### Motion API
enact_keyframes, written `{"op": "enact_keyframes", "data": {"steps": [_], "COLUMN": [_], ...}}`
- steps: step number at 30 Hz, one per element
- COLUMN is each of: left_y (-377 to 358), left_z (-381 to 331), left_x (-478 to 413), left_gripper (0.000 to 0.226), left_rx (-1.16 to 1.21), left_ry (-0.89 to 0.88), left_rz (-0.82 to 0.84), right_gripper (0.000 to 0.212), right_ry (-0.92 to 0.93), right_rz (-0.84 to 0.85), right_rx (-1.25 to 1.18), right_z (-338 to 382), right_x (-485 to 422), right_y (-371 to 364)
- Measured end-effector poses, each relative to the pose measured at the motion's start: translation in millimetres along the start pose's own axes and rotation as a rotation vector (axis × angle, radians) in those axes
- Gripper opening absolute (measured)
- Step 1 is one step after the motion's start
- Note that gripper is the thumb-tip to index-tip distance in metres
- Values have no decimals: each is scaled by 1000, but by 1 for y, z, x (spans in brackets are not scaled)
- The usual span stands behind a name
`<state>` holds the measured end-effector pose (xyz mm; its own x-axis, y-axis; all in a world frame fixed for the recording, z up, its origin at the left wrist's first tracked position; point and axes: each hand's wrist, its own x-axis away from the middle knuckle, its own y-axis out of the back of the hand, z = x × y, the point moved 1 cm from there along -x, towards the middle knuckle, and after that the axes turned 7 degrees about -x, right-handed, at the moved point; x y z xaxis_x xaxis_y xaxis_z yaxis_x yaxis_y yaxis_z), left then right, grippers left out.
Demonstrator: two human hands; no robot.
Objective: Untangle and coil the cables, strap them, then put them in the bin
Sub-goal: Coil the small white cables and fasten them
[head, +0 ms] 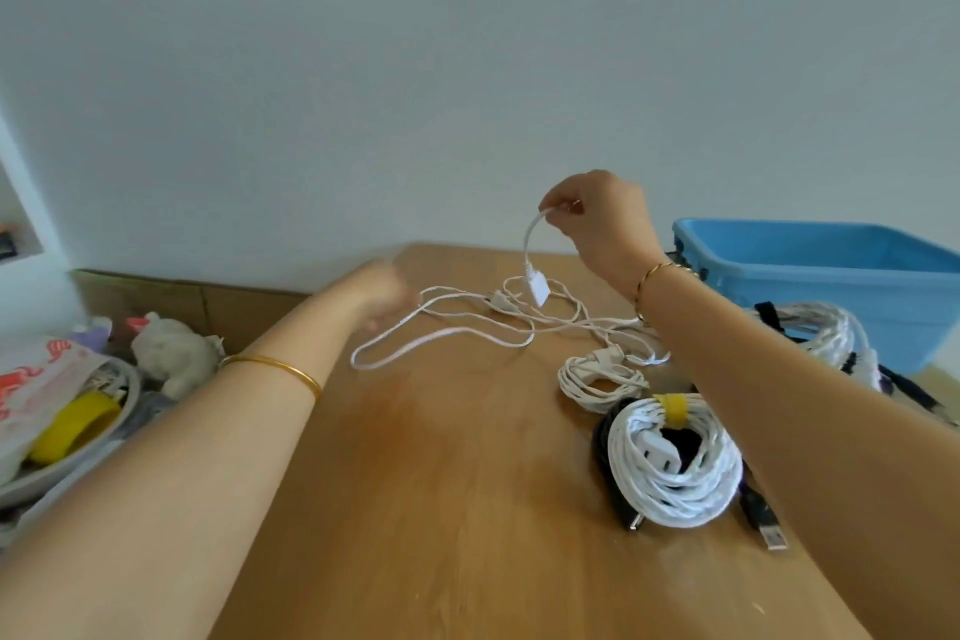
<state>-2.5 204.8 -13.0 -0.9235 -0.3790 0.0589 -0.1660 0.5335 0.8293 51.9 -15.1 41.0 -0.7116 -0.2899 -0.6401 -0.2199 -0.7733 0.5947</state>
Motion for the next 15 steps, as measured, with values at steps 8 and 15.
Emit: {"op": "enact_keyframes", "data": {"steps": [8, 15], "left_y": [-4, -12], "left_z": [-83, -88], "left_x": [74, 88], "left_gripper": [33, 28], "left_rx": [688, 1275], "left_ry": [-452, -572], "left_rz": [170, 604], "right_gripper": [12, 20], "right_ry": [75, -109], "right_rz": [-126, -161], "right_rx": [-187, -312], "right_z": [16, -3], "right_x": [27, 50], "right_y": [16, 5]}}
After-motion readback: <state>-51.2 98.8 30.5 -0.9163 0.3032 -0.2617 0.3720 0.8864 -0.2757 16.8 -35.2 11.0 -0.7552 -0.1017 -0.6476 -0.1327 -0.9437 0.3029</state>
